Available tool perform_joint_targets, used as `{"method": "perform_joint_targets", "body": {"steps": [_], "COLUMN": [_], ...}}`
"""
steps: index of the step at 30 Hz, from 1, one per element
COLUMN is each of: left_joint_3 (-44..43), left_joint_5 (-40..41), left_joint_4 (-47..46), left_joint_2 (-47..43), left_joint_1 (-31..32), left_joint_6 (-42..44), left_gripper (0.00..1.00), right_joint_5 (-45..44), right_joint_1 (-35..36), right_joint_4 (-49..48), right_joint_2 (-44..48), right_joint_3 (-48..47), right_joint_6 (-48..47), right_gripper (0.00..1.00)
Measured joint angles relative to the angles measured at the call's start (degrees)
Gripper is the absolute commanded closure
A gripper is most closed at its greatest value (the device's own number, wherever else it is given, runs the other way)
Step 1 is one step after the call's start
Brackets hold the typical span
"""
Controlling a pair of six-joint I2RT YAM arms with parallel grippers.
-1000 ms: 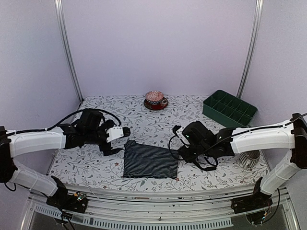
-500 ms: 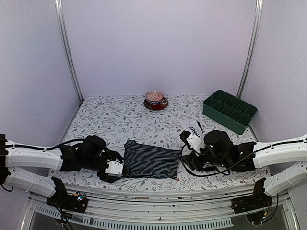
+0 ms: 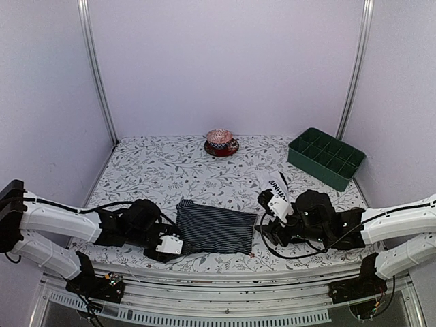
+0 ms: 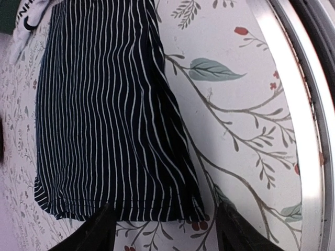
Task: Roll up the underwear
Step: Pick up the underwear from the center of the board.
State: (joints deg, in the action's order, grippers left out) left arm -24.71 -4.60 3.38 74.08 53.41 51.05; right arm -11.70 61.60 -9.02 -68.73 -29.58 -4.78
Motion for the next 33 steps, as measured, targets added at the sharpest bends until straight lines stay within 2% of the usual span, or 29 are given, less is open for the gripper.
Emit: {"method": "perform_joint_targets", "body": {"steps": [4,12,17,21,27,33], "left_joint_3": [-0.02,-0.66,-1.18,-1.18,-1.57,-3.34], "left_joint_5": [0.28,1.68,3.17,3.93,4.0,2.84], "left_joint_4": [-0.66,-2.21,-3.58,-3.23,-1.79,0.87], "left_joint_2": [0.81,3.23,4.94,5.14,4.68,1.79], "left_joint_1": [1.09,1.77,1.84,1.84,1.77,0.87], "left_joint_6": [-0.2,-1.22,-2.23,-2.99,-3.34,-3.52], "left_gripper": [0.5,0.65,0.81,0.99,1.0,1.0], "right_joint_5": [0.0,0.96,2.69,3.34,4.09,0.46], "right_joint_1": [0.0,0.0,0.59,2.99,6.45,12.13], "right_joint_4": [-0.13,-0.68,-1.66,-4.22,-10.4,-14.58], "right_joint_2": [-0.22,-0.24,-0.81,-1.84,-6.47,-18.29], "right_joint_3": [0.0,0.0,0.02,0.63,2.29,-0.11], "right_joint_6": [-0.26,-0.81,-2.05,-4.17,-9.57,-18.14], "right_gripper": [0.39,0.38,0.32,0.24,0.16,0.13]}}
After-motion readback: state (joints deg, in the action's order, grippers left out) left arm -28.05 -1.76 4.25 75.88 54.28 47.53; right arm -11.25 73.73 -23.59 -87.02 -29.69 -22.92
